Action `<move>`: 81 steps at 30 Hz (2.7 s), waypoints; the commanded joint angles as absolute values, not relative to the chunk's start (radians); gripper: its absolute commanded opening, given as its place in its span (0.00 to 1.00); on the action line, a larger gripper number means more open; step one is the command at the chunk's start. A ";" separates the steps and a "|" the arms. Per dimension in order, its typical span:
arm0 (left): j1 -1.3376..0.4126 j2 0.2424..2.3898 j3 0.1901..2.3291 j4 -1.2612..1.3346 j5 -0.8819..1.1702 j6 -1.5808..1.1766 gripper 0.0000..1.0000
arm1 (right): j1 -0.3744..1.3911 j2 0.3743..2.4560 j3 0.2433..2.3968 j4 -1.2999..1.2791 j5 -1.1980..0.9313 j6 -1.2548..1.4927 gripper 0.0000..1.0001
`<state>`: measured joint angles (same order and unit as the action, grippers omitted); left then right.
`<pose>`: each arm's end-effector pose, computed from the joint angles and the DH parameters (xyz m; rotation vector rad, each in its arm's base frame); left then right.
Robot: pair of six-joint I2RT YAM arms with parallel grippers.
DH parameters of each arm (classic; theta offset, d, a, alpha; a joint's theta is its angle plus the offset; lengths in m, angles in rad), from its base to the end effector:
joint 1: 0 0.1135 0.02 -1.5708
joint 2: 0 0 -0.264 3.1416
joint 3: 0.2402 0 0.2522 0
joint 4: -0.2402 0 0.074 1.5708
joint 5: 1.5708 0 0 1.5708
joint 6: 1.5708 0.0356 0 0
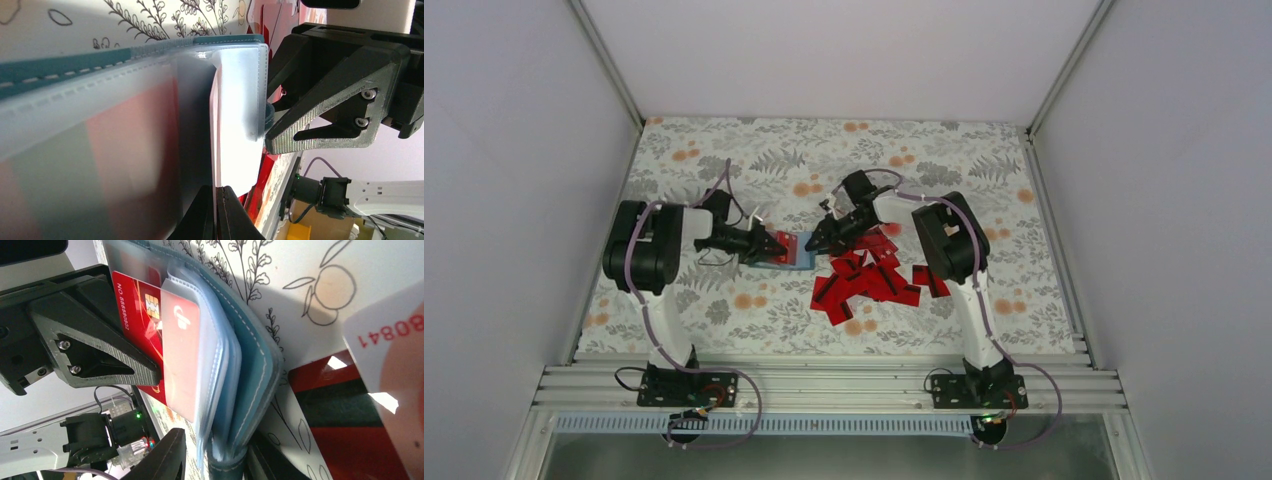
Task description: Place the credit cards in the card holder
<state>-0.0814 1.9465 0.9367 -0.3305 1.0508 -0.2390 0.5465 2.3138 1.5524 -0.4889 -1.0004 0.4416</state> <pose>0.3154 -0.0567 0.0943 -0.0315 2.6739 -1.5763 0.3660 0.2577 0.0939 0.3599 -2.5435 -1.4274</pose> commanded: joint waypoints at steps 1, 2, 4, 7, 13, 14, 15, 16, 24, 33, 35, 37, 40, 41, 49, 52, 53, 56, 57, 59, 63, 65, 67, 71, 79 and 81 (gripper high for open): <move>-0.099 1.988 0.963 -0.375 1.088 -0.172 0.02 | 0.562 2.399 1.552 -0.540 -0.873 0.431 0.30; -0.100 1.993 0.965 -0.377 1.090 -0.170 0.02 | 0.561 2.403 1.557 -0.542 -0.872 0.430 0.30; -0.101 2.000 0.971 -0.380 1.091 -0.167 0.02 | 0.562 2.407 1.564 -0.546 -0.871 0.428 0.30; -0.104 2.010 0.981 -0.381 1.094 -0.167 0.02 | 0.560 2.411 1.568 -0.548 -0.871 0.424 0.30; -0.113 2.026 0.997 -0.385 1.106 -0.160 0.03 | 0.559 2.408 1.564 -0.551 -0.868 0.418 0.30; -0.114 2.026 0.997 -0.387 1.104 -0.160 0.03 | 0.560 2.408 1.562 -0.550 -0.867 0.417 0.30; -0.114 2.025 0.997 -0.389 1.102 -0.158 0.03 | 0.560 2.406 1.560 -0.551 -0.867 0.416 0.30; -0.114 2.024 0.997 -0.392 1.095 -0.159 0.04 | 0.559 2.405 1.560 -0.550 -0.866 0.416 0.30; -0.114 1.989 1.009 -0.430 1.011 -0.160 0.19 | 0.559 2.389 1.549 -0.542 -0.859 0.418 0.30; -0.116 1.947 1.047 -0.505 0.918 -0.159 0.39 | 0.560 2.376 1.544 -0.543 -0.856 0.422 0.30; -0.115 1.930 1.055 -0.527 0.892 -0.157 0.41 | 0.560 2.374 1.540 -0.539 -0.853 0.425 0.30; -0.115 1.913 1.060 -0.549 0.862 -0.156 0.45 | 0.560 2.373 1.540 -0.536 -0.855 0.427 0.30; -0.115 1.890 1.060 -0.569 0.831 -0.158 0.56 | 0.558 2.371 1.543 -0.537 -0.852 0.429 0.30; -0.117 1.884 1.058 -0.568 0.830 -0.157 0.63 | 0.559 2.370 1.543 -0.536 -0.851 0.429 0.30; -0.130 1.845 1.067 -0.588 0.775 -0.166 1.00 | 0.560 2.354 1.539 -0.537 -0.842 0.431 0.30; -0.140 1.833 1.079 -0.617 0.720 -0.170 1.00 | 0.559 2.339 1.539 -0.540 -0.836 0.433 0.30; -0.143 1.827 1.080 -0.628 0.702 -0.175 1.00 | 0.559 2.333 1.541 -0.546 -0.829 0.431 0.30; -0.155 1.814 1.081 -0.651 0.631 -0.211 1.00 | 0.563 2.316 1.548 -0.565 -0.803 0.424 0.30; -0.162 1.816 1.085 -0.663 0.611 -0.218 1.00 | 0.564 2.308 1.547 -0.570 -0.793 0.422 0.30; -0.179 1.812 1.085 -0.675 0.575 -0.239 1.00 | 0.565 2.284 1.540 -0.572 -0.776 0.423 0.30; -0.219 1.787 1.089 -0.688 0.507 -0.285 1.00 | 0.574 2.249 1.519 -0.566 -0.750 0.431 0.30; -0.238 1.779 1.093 -0.699 0.481 -0.310 1.00 | 0.581 2.235 1.508 -0.559 -0.741 0.438 0.30; -0.255 1.781 1.093 -0.705 0.467 -0.333 1.00 | 0.589 2.229 1.502 -0.554 -0.738 0.442 0.30; -0.302 1.798 1.094 -0.696 0.457 -0.353 1.00 | 0.595 2.224 1.495 -0.548 -0.736 0.443 0.29; -0.366 1.829 1.153 -0.727 0.367 -0.416 1.00 | 0.594 2.209 1.486 -0.548 -0.724 0.439 0.29; -0.383 1.846 1.167 -0.743 0.342 -0.431 1.00 | 0.594 2.206 1.486 -0.549 -0.718 0.436 0.29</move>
